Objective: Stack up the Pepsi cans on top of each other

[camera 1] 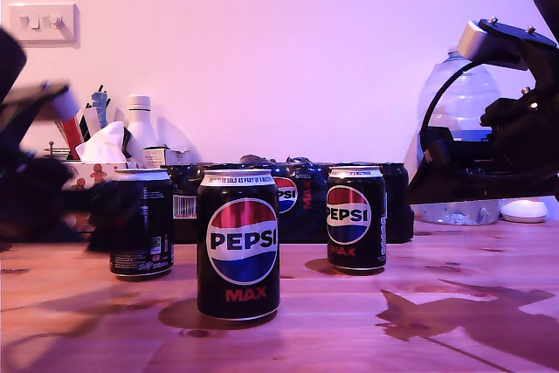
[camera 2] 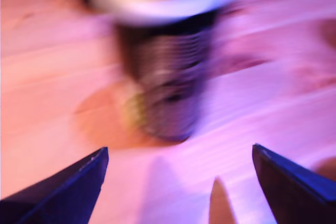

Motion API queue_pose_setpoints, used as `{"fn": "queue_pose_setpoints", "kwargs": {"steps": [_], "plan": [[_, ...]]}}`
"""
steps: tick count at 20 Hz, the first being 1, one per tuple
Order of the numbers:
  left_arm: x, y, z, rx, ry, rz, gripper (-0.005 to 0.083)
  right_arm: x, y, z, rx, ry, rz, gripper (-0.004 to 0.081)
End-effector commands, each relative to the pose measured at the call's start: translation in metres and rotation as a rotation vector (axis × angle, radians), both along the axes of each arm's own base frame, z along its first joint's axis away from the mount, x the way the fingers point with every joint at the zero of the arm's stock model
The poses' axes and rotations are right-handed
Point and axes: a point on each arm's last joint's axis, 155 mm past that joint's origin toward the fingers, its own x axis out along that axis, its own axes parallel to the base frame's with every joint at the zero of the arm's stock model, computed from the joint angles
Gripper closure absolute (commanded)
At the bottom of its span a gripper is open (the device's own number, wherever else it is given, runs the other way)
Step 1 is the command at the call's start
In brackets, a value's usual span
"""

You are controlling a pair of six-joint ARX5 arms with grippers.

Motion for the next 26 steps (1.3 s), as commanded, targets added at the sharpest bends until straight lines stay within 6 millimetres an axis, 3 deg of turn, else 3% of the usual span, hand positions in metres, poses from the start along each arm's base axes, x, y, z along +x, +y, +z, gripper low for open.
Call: {"fn": "queue_pose_setpoints", "kwargs": {"steps": [1, 5, 8, 18, 26], "plan": [[0.005, -0.001, 0.006, -0.005, -0.034, 0.001, -0.0019, -0.002, 0.001, -0.004, -0.004, 0.004, 0.003, 0.0115], [0.015, 0.007, 0.011, -0.027, -0.069, 0.040, -0.0019, -0.002, 0.000, -0.004, -0.005, 0.005, 0.003, 0.0115], [0.023, -0.002, 0.018, -0.064, -0.117, 0.013, -0.0019, -0.002, 0.001, -0.004, -0.005, 0.004, 0.004, 0.0115], [0.052, -0.018, 0.010, -0.099, -0.142, -0.027, -0.0019, 0.004, 0.003, 0.002, -0.005, -0.043, 0.012, 0.0115], [0.056, -0.020, 0.006, -0.101, -0.135, -0.033, -0.0019, 0.022, 0.021, -0.007, 0.061, -0.083, 0.020, 0.0115]]}}
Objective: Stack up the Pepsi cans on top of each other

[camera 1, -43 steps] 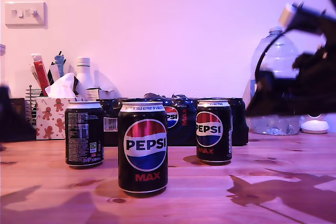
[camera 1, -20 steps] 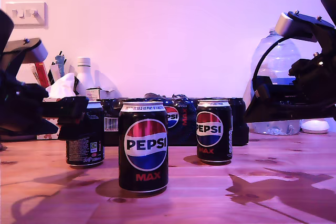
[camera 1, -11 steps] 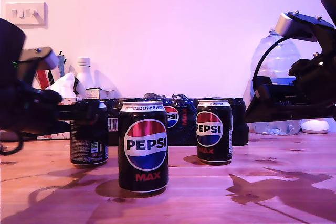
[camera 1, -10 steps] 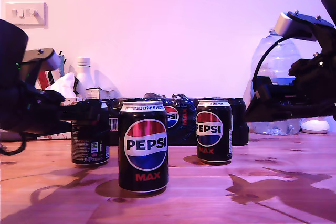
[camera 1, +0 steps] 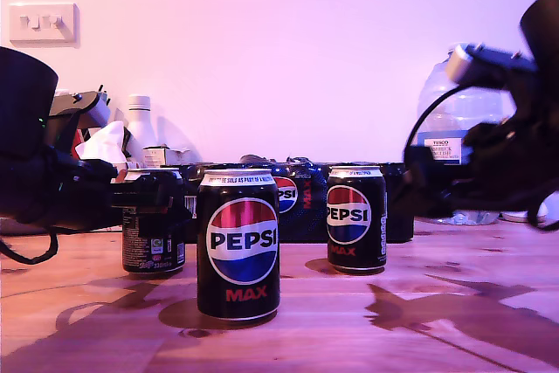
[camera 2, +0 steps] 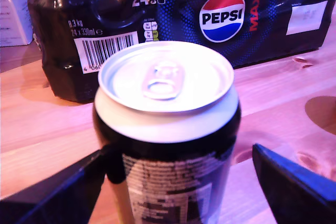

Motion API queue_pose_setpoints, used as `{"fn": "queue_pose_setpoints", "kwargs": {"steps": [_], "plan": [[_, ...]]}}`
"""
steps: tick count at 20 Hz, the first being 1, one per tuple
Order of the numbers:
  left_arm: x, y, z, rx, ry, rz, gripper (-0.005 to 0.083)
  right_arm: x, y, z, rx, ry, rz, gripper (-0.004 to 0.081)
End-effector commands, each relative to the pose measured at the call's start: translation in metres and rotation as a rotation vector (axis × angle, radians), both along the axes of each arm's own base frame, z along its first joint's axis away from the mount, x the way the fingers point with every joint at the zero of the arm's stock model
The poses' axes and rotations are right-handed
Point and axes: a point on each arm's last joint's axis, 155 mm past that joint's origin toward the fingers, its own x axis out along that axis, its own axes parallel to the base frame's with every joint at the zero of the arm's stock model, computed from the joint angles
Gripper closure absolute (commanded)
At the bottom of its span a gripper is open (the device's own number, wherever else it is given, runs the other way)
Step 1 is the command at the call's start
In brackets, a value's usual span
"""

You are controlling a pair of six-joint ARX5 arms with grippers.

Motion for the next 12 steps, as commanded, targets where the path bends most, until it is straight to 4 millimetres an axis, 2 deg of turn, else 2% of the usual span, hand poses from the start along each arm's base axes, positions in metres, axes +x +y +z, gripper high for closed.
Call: {"fn": "queue_pose_setpoints", "kwargs": {"steps": [1, 6, 12], "plan": [[0.001, 0.000, -0.003, -0.002, 0.004, -0.001, -0.0019, 0.006, 0.011, 0.004, 0.015, -0.023, 0.020, 0.0115], [0.001, 0.000, -0.005, -0.031, 0.028, 0.009, -0.0019, 0.022, 0.030, -0.011, 0.007, 0.000, 0.048, 0.0115], [0.000, 0.000, -0.008, -0.026, 0.039, 0.009, -0.0019, 0.044, 0.040, -0.011, 0.013, -0.009, 0.049, 0.0115]]}}
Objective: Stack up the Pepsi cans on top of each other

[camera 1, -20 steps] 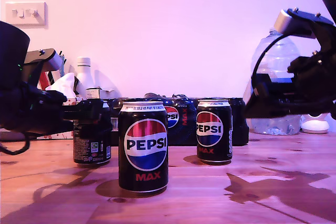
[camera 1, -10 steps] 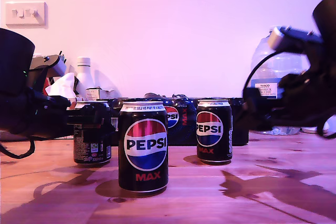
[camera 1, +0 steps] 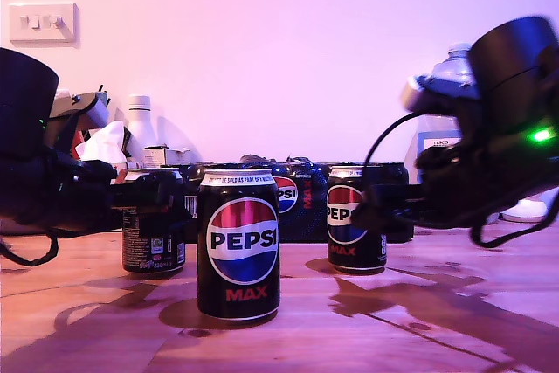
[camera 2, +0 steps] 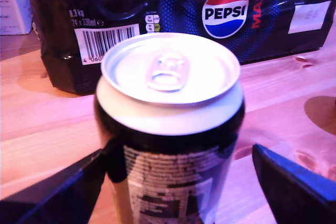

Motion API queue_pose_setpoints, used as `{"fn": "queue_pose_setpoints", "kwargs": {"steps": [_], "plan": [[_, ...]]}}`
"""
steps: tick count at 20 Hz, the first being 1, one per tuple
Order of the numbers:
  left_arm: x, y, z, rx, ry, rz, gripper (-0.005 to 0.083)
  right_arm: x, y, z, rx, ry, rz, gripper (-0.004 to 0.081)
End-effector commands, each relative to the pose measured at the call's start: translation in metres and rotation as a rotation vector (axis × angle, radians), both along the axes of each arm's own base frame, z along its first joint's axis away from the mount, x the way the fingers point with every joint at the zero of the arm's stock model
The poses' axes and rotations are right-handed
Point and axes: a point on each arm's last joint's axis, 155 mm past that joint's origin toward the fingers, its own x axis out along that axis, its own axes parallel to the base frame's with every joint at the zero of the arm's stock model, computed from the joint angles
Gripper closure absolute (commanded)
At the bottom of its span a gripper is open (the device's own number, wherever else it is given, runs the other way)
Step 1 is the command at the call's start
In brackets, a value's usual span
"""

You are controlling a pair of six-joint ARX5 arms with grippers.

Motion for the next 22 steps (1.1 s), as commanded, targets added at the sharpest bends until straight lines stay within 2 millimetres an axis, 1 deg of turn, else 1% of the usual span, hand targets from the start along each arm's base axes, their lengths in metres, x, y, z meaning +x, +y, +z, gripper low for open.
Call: {"fn": "queue_pose_setpoints", "kwargs": {"steps": [1, 7, 12, 15, 19, 22], "plan": [[0.001, 0.000, -0.005, -0.002, 0.010, 0.000, -0.0019, 0.007, 0.005, -0.003, 0.004, 0.001, 0.003, 0.0115], [0.003, -0.001, -0.002, -0.005, 0.002, 0.000, -0.0019, 0.023, 0.016, -0.007, 0.016, 0.009, 0.006, 0.0115], [0.007, -0.003, 0.003, -0.008, -0.011, -0.001, -0.0019, 0.028, 0.018, -0.009, -0.002, 0.004, 0.011, 0.0115], [0.008, -0.003, 0.003, -0.008, -0.012, -0.001, -0.0019, 0.028, 0.018, -0.012, -0.010, 0.020, 0.008, 0.0115], [0.008, -0.003, 0.003, -0.008, -0.011, -0.001, -0.0019, 0.025, 0.027, -0.011, 0.025, 0.038, 0.013, 0.0115], [0.007, -0.003, 0.001, -0.005, -0.005, 0.000, -0.0019, 0.024, 0.029, -0.011, 0.034, 0.044, 0.009, 0.0114]]}}
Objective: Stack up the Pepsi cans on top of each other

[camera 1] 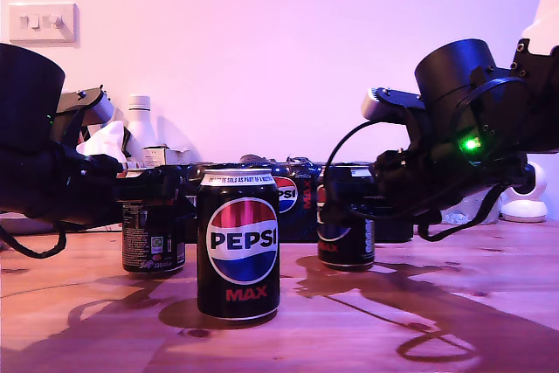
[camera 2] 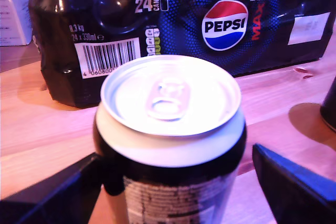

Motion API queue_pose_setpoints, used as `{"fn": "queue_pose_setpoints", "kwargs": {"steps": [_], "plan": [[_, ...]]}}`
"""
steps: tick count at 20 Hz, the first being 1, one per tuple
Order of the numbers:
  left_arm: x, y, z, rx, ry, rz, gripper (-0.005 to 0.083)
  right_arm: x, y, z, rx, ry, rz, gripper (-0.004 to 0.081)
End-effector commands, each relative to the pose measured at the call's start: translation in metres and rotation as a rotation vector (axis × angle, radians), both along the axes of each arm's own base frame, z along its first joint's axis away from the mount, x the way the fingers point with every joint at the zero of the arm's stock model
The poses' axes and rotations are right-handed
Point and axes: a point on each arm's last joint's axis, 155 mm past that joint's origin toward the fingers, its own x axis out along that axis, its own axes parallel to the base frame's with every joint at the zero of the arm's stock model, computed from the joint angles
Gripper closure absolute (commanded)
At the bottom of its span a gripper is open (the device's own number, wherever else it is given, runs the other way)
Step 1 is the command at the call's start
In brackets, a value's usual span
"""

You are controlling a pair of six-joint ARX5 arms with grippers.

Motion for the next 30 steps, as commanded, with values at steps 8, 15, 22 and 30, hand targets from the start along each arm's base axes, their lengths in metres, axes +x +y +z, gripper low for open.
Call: {"fn": "queue_pose_setpoints", "kwargs": {"steps": [8, 15, 22, 30], "plan": [[-0.001, 0.001, -0.009, 0.006, 0.024, 0.000, -0.0019, 0.000, -0.004, -0.018, -0.033, 0.049, -0.038, 0.0012], [-0.001, 0.001, -0.010, 0.007, 0.026, 0.000, -0.0019, 0.012, 0.002, -0.001, -0.014, 0.010, -0.038, 0.0012], [-0.001, 0.001, -0.010, 0.007, 0.026, 0.001, -0.0019, 0.019, 0.004, 0.000, -0.028, 0.033, -0.043, 0.0015], [0.000, 0.001, -0.010, 0.009, 0.025, 0.004, -0.0019, 0.018, -0.001, -0.007, -0.059, 0.049, -0.061, 0.0273]]}}
